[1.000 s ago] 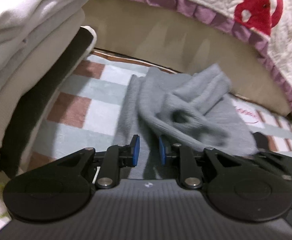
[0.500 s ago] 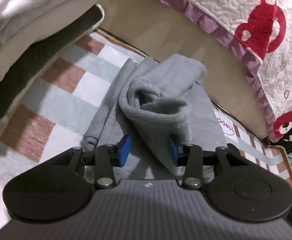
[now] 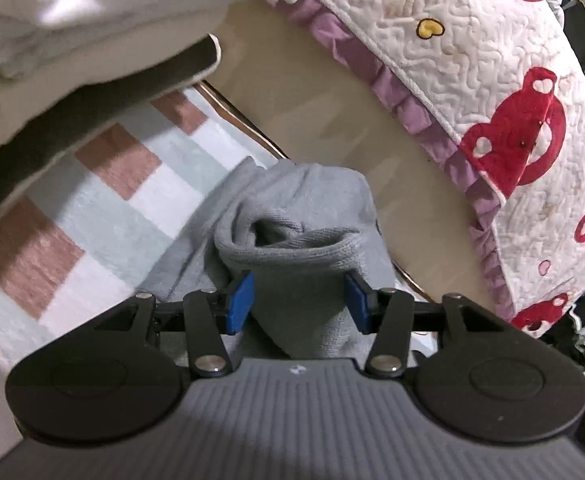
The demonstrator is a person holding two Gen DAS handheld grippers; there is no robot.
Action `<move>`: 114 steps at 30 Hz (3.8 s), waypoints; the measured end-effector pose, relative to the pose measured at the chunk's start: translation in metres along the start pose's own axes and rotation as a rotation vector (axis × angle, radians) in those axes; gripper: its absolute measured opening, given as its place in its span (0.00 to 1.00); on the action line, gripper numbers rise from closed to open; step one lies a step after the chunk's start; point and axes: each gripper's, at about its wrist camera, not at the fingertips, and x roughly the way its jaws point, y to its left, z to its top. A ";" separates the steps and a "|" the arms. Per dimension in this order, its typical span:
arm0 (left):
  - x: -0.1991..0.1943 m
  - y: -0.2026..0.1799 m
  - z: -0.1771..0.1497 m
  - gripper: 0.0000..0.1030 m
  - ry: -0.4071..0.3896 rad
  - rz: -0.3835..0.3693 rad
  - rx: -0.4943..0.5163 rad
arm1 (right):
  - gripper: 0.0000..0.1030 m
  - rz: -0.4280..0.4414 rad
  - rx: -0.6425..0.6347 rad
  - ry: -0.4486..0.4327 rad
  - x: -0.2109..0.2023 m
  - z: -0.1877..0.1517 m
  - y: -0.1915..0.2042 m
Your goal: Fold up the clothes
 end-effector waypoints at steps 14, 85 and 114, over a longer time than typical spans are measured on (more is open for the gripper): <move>0.038 -0.018 -0.011 0.41 0.089 0.176 0.223 | 0.37 -0.048 -0.033 -0.128 -0.016 0.020 0.001; 0.063 -0.042 -0.048 0.15 0.192 0.526 0.802 | 0.48 0.504 -0.216 -0.305 -0.065 0.098 -0.009; 0.089 -0.003 0.023 0.74 0.175 0.318 0.442 | 0.78 0.622 0.759 0.219 0.081 0.034 -0.158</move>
